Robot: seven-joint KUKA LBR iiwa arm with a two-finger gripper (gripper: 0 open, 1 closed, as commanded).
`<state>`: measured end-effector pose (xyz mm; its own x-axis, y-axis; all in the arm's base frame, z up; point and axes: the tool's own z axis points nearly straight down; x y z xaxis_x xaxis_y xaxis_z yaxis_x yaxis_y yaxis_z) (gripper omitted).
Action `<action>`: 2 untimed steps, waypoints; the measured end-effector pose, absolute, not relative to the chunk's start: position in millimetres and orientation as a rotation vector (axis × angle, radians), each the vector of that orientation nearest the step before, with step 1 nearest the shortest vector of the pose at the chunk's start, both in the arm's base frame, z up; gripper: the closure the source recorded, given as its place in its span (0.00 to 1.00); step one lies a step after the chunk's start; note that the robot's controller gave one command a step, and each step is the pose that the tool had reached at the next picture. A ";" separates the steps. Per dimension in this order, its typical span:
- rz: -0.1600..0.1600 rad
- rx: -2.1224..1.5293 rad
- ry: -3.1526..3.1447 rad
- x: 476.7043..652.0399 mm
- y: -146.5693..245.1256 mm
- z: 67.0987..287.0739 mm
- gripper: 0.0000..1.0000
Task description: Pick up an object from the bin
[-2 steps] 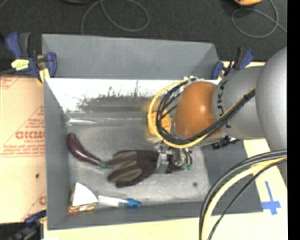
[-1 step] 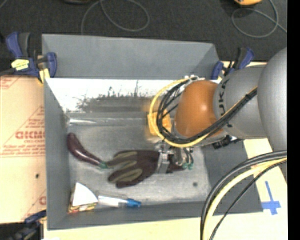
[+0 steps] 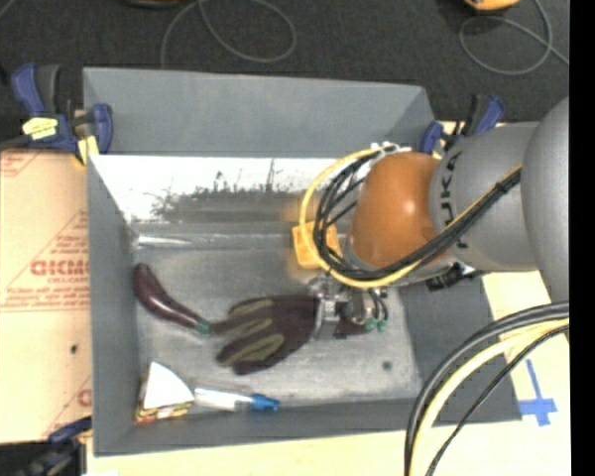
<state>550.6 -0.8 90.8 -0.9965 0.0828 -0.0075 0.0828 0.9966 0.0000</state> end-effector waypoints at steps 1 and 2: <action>0.000 0.130 3.126 552.0 -0.9 102.9 1.00; 0.000 0.130 3.131 551.0 -1.0 111.6 1.00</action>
Offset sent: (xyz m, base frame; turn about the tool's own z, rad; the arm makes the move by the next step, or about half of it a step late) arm 0.0000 0.0000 0.0774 0.0000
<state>551.0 -1.0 111.6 -0.9965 0.0831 -0.0079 0.0831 0.9965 0.0002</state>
